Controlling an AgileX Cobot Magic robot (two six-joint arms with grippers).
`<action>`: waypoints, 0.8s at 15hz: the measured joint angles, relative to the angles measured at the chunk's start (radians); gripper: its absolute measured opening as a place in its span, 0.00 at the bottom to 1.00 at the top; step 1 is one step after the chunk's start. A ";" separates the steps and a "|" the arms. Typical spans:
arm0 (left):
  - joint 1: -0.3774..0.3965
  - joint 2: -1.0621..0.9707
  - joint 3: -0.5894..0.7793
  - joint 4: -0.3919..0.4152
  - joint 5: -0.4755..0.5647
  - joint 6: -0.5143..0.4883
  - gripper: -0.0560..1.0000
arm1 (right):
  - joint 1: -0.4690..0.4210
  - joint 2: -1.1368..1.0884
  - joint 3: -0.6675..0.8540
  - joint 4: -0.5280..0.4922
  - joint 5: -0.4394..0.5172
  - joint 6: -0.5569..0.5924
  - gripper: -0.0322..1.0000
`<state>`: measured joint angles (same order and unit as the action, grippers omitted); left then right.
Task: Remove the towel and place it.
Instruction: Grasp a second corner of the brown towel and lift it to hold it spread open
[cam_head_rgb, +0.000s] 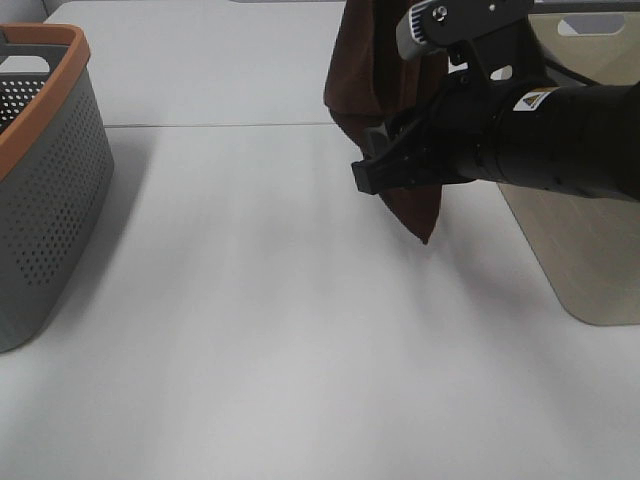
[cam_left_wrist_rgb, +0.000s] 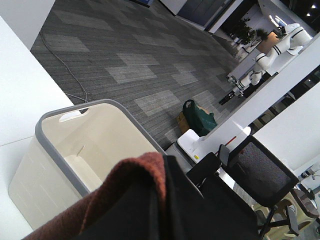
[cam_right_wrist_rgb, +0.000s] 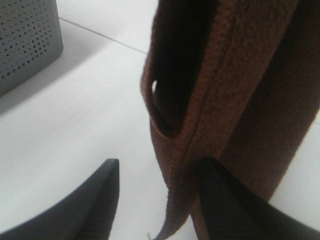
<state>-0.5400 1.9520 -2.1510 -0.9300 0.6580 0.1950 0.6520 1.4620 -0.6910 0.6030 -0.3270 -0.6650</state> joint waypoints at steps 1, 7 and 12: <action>0.000 0.000 0.000 0.000 0.000 0.000 0.05 | 0.000 0.015 0.000 0.002 -0.001 0.000 0.50; 0.000 0.000 0.000 -0.007 0.008 0.000 0.05 | 0.000 0.035 0.000 0.038 -0.016 0.002 0.15; 0.058 0.000 0.000 0.056 0.065 0.000 0.05 | 0.000 0.004 0.000 0.107 0.036 -0.006 0.03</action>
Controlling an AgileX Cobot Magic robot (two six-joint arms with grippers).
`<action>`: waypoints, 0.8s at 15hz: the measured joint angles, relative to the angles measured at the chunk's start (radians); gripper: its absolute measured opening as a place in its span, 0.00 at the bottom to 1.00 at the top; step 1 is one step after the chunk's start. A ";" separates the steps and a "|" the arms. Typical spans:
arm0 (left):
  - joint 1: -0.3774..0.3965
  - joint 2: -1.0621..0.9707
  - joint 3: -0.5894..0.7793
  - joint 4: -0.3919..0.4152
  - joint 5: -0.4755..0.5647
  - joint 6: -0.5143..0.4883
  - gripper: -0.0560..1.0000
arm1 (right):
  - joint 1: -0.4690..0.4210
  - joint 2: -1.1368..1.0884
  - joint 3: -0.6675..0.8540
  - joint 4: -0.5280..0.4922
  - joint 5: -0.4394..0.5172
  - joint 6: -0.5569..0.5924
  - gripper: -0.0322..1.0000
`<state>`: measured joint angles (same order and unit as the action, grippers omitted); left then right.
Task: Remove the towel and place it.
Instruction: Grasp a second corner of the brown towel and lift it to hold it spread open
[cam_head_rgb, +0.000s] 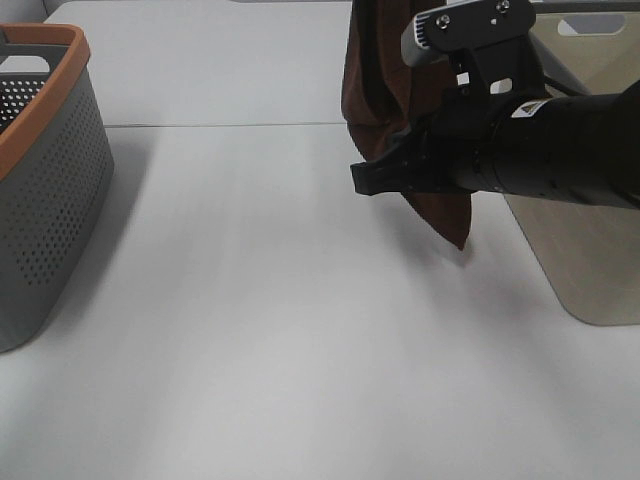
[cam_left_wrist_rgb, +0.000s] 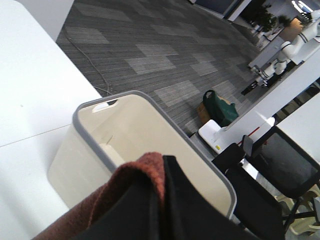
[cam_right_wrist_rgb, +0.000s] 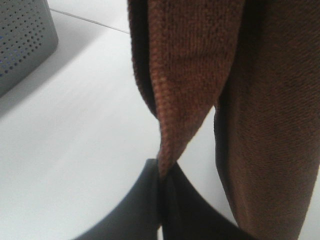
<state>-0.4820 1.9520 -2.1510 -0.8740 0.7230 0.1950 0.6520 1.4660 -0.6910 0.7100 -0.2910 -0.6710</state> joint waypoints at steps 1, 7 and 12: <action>0.038 0.000 0.000 0.021 0.037 0.000 0.05 | 0.000 -0.025 0.000 0.002 0.054 -0.014 0.03; 0.150 0.000 0.000 0.183 0.307 0.000 0.05 | 0.000 -0.043 -0.101 0.001 0.437 -0.027 0.03; 0.150 0.000 0.000 0.359 0.484 0.000 0.05 | -0.100 -0.043 -0.237 -0.257 0.751 0.295 0.03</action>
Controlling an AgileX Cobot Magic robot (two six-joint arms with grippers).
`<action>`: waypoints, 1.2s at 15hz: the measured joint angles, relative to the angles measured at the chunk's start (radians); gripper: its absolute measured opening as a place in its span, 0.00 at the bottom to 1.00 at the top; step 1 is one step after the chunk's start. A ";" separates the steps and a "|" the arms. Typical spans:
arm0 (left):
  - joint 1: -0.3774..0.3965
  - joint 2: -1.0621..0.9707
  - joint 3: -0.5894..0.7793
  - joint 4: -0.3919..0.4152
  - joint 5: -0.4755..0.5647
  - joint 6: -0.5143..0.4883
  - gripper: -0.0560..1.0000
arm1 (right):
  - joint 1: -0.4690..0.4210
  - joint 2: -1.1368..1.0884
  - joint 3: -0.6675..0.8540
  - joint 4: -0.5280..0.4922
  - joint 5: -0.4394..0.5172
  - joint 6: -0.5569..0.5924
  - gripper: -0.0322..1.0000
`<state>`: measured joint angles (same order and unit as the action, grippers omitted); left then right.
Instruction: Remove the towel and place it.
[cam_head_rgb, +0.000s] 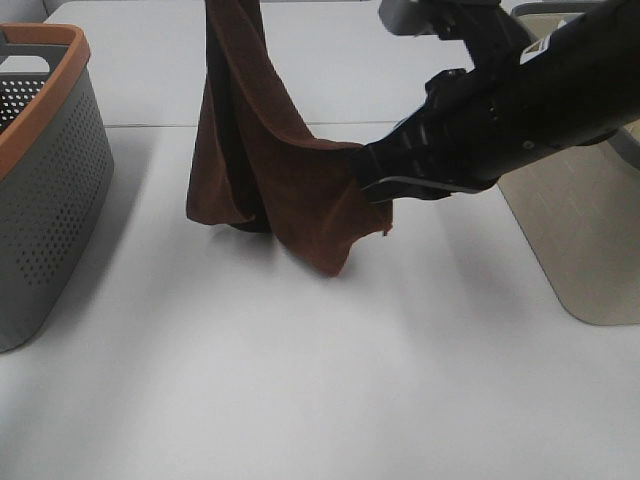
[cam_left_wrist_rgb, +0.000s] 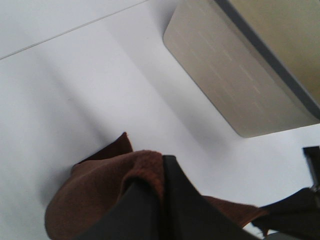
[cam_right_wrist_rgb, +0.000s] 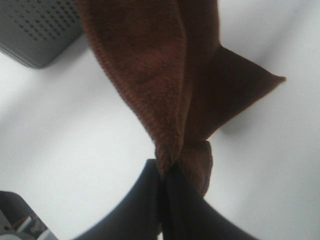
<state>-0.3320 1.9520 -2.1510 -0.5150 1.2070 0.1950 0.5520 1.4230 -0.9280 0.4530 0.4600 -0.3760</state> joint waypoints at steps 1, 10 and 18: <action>0.000 0.000 0.000 0.033 0.003 0.000 0.05 | -0.032 0.000 -0.033 -0.093 0.076 0.086 0.03; -0.002 0.000 0.000 0.295 0.007 -0.001 0.05 | -0.079 0.004 -0.305 -0.753 0.166 0.534 0.03; -0.002 0.102 0.000 0.471 -0.420 -0.001 0.05 | -0.123 0.334 -0.586 -1.285 -0.049 0.850 0.03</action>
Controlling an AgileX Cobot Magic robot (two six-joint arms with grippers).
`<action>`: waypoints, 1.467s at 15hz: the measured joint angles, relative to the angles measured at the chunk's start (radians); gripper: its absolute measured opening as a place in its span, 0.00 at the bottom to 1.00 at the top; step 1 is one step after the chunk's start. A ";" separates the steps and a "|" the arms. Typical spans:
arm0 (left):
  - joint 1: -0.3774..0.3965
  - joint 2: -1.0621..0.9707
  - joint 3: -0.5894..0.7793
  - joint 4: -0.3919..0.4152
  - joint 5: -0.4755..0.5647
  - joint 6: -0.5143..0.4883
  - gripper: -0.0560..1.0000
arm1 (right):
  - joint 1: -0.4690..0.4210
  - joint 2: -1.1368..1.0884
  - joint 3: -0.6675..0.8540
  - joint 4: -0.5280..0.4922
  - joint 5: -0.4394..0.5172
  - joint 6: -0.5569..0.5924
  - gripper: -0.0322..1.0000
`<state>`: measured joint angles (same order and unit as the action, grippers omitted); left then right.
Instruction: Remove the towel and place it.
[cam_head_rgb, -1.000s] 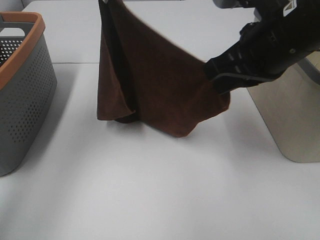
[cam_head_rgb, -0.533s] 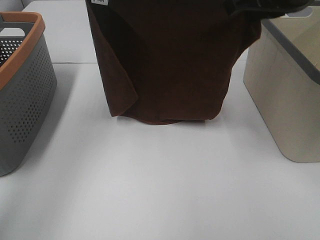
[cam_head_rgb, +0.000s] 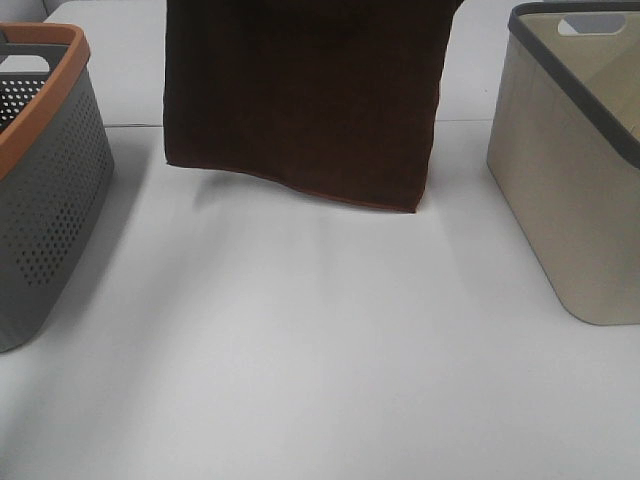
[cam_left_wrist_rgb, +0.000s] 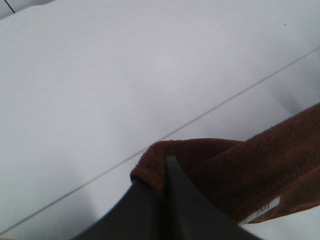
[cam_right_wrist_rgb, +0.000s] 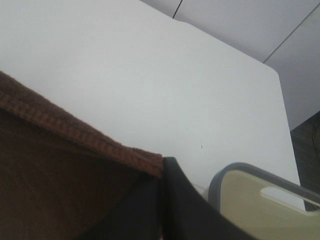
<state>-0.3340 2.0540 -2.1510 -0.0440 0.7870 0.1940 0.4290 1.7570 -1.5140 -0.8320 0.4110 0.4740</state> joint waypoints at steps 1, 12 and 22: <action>-0.001 0.024 0.000 0.014 -0.073 0.000 0.05 | -0.025 0.035 -0.035 -0.010 -0.046 0.021 0.03; -0.012 0.188 0.000 0.102 -0.377 0.001 0.05 | -0.142 0.207 -0.181 0.207 -0.157 0.033 0.03; -0.015 0.191 -0.002 -0.043 0.354 -0.003 0.05 | -0.138 0.206 -0.184 0.814 0.394 -0.289 0.03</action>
<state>-0.3490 2.2450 -2.1530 -0.0870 1.1410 0.1910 0.2910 1.9630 -1.6980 -0.0180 0.8050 0.1850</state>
